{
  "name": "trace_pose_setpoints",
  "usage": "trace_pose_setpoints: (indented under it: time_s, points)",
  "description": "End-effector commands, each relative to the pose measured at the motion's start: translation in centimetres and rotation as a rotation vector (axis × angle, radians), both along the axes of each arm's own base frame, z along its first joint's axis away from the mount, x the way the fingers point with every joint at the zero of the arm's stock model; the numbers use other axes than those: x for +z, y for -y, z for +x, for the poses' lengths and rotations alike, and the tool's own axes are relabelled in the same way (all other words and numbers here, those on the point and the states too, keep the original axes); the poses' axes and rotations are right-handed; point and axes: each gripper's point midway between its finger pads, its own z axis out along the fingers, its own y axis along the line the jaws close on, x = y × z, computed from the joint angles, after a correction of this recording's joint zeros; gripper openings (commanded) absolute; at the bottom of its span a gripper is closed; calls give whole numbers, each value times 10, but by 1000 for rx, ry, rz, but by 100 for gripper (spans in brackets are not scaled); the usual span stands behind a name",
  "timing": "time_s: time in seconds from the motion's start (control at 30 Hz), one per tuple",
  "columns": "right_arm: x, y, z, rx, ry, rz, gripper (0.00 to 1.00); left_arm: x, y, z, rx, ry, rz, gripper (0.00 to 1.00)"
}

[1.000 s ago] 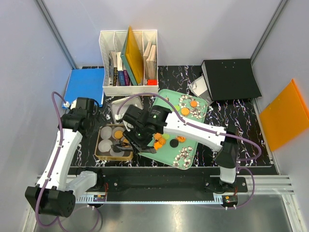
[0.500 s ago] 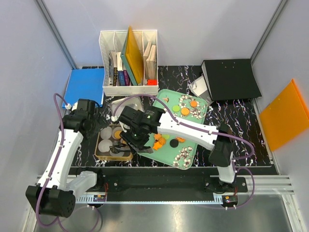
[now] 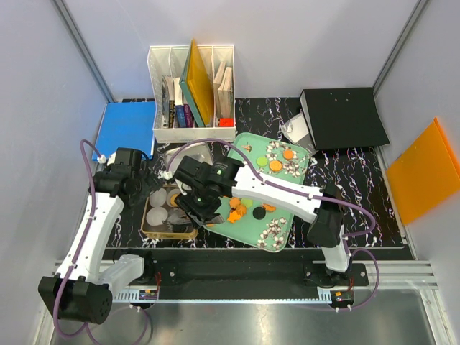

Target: Pack the cookies

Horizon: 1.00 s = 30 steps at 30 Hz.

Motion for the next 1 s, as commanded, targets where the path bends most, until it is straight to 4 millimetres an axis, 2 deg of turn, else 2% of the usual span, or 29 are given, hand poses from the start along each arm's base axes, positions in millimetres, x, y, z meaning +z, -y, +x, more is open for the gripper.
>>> trace_pose_setpoints:
  time_s: [0.0, 0.2, 0.3, 0.33, 0.4, 0.43, 0.5, 0.53, 0.57, 0.6, 0.63, 0.67, 0.7, 0.73, 0.77, 0.8, 0.87, 0.9, 0.97]
  points:
    - [18, -7, 3, 14, 42, 41, 52, 7, 2, 10, -15, 50, -11, 99]
    - [31, -4, 11, -12, 97, 51, 54, 7, 3, 10, -18, 51, -11, 99]
    - [42, 8, 19, -45, 149, 46, 54, 7, 3, 11, -16, 53, -12, 99]
    - [52, 13, 20, -62, 166, 63, 53, 7, 3, 10, -16, 50, -13, 99]
    - [56, 25, 26, -99, 208, 44, 53, 7, 4, 12, -19, 51, -17, 99]
    - [66, 34, 28, -130, 222, 58, 54, 6, 4, 12, -19, 49, -19, 99]
    - [64, 51, 33, -174, 236, 22, 54, 7, 6, 13, -22, 49, -24, 99]
    - [73, 64, 37, -208, 246, 33, 54, 7, 7, 14, -26, 48, -28, 99]
    - [73, 75, 40, -244, 250, 17, 53, 5, 7, 14, -27, 42, -29, 99]
    - [60, 88, 39, -265, 241, -27, 53, 5, 8, 15, -30, 45, -32, 99]
    - [67, 102, 40, -306, 240, -10, 53, 4, 9, 15, -35, 40, -36, 99]
    - [64, 115, 43, -340, 233, -26, 53, 3, 11, 16, -40, 36, -37, 99]
    - [46, 130, 41, -358, 211, -81, 53, 2, 12, 16, -45, 34, -39, 99]
    - [48, 142, 38, -389, 204, -73, 53, 1, 13, 17, -48, 31, -43, 99]
    - [41, 153, 37, -412, 190, -96, 53, 0, 14, 18, -54, 27, -44, 99]
    - [25, 165, 30, -417, 166, -146, 53, -1, 15, 18, -57, 26, -45, 99]
    - [18, 178, 20, -447, 138, -166, 53, -2, 19, 19, -71, 19, -47, 99]
    - [7, 186, 14, -456, 119, -196, 53, -3, 20, 20, -76, 14, -48, 99]
    - [3, 194, 7, -484, 101, -198, 53, -3, 22, 22, -84, 11, -47, 99]
